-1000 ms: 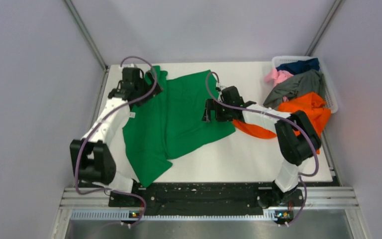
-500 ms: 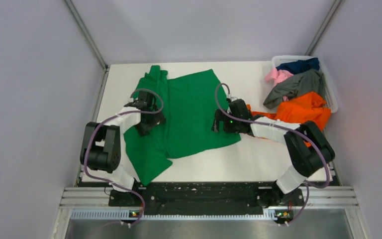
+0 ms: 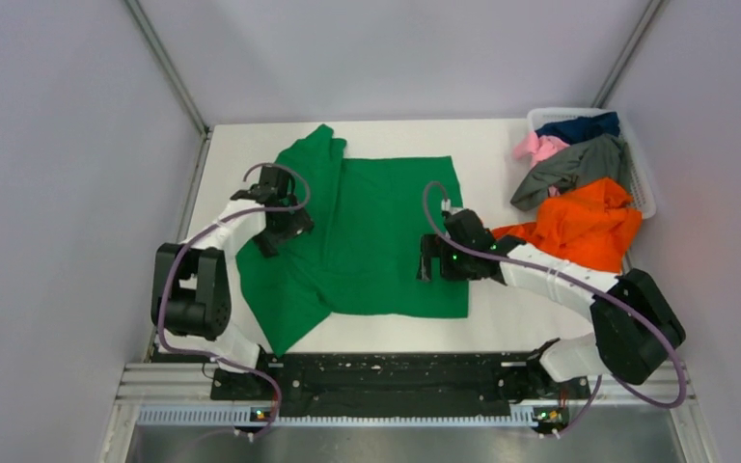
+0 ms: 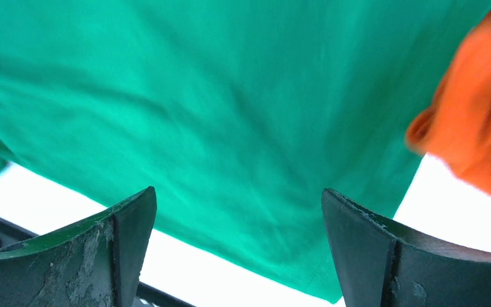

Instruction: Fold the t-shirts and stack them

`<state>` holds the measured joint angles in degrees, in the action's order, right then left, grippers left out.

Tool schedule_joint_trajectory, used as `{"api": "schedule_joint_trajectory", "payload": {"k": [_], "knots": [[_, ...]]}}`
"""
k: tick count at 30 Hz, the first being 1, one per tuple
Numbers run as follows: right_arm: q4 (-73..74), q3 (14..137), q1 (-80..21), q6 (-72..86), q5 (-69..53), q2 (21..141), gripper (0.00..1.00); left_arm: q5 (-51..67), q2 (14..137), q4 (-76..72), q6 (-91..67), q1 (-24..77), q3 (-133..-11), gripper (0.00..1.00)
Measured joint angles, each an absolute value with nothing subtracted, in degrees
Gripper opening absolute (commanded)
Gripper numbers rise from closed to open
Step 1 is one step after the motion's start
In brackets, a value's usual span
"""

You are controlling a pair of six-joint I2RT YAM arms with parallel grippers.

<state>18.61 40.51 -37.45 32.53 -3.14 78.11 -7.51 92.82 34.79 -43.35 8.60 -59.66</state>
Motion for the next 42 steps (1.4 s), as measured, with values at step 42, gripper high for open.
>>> {"api": "schedule_joint_trajectory", "payload": {"k": [42], "knots": [[19.0,115.5,-9.5,24.7,-16.3,139.3,0.92,8.1,145.1,35.8,-34.1,-6.5,-131.2,0.99]]}}
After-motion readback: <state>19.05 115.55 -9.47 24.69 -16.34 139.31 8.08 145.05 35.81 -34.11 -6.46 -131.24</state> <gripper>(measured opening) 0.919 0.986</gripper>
